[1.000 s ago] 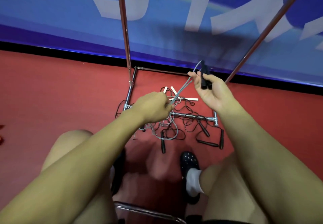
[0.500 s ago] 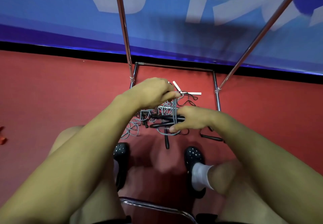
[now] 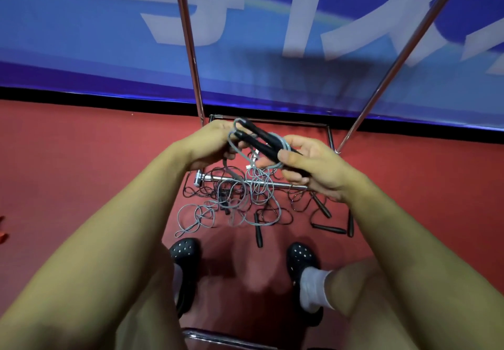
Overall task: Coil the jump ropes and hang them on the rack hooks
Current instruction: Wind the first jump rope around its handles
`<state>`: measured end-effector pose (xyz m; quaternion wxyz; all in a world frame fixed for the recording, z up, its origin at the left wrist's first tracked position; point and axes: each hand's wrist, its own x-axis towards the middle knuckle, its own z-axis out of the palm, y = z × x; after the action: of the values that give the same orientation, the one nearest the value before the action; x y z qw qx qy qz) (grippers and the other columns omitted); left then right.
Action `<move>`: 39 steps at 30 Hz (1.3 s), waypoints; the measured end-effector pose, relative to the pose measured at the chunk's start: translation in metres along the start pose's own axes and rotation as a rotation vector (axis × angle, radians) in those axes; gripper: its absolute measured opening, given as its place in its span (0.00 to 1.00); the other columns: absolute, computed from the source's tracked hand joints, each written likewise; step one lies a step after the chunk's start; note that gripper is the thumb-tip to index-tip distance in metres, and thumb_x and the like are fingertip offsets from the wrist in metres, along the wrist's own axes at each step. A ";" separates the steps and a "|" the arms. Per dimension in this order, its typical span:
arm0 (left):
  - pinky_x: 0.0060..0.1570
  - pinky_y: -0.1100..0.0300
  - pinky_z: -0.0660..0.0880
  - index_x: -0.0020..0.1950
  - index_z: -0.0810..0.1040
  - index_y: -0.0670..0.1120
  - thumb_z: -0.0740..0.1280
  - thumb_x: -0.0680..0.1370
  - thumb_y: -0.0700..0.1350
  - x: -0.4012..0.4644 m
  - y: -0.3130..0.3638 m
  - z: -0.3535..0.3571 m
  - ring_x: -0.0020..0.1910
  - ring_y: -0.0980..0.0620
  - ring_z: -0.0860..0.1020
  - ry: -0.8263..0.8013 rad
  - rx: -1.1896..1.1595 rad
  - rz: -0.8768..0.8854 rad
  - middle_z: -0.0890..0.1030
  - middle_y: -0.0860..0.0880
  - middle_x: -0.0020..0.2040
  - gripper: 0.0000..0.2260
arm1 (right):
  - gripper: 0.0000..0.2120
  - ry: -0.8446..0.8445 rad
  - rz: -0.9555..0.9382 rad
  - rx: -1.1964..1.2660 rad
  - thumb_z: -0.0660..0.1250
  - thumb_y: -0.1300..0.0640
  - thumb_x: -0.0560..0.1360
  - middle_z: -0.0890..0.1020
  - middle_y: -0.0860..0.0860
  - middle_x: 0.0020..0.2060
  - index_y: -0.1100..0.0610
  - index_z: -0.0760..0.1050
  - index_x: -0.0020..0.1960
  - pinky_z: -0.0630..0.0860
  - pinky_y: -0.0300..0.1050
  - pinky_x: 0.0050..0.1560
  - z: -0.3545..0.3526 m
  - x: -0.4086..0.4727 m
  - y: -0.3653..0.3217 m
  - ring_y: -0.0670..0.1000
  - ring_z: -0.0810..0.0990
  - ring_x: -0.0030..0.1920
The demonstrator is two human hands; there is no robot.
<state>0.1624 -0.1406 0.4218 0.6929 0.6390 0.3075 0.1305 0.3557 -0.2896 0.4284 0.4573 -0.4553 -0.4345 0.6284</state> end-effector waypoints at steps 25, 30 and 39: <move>0.26 0.66 0.60 0.31 0.83 0.50 0.65 0.83 0.57 -0.023 0.003 0.067 0.23 0.58 0.62 0.354 0.088 0.146 0.64 0.47 0.30 0.22 | 0.12 0.503 -0.111 0.044 0.67 0.56 0.83 0.82 0.48 0.46 0.58 0.79 0.64 0.69 0.35 0.30 0.006 0.018 -0.002 0.47 0.72 0.34; 0.27 0.64 0.60 0.29 0.74 0.43 0.67 0.80 0.62 -0.019 -0.001 0.071 0.25 0.53 0.60 0.359 0.047 0.059 0.66 0.46 0.27 0.28 | 0.12 0.506 -0.140 0.046 0.64 0.61 0.83 0.78 0.58 0.50 0.63 0.72 0.66 0.70 0.37 0.32 0.012 0.021 -0.002 0.46 0.74 0.33; 0.24 0.71 0.63 0.44 0.82 0.37 0.75 0.77 0.53 -0.011 -0.001 0.066 0.22 0.60 0.65 0.488 0.014 0.057 0.72 0.54 0.26 0.18 | 0.13 0.425 -0.192 -0.026 0.65 0.66 0.82 0.79 0.60 0.49 0.60 0.71 0.65 0.76 0.42 0.42 0.006 0.016 0.002 0.49 0.78 0.40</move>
<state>0.1926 -0.2003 0.4237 0.5897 0.6017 0.4485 0.2986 0.3470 -0.2758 0.4246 0.5902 -0.5398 -0.3778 0.4664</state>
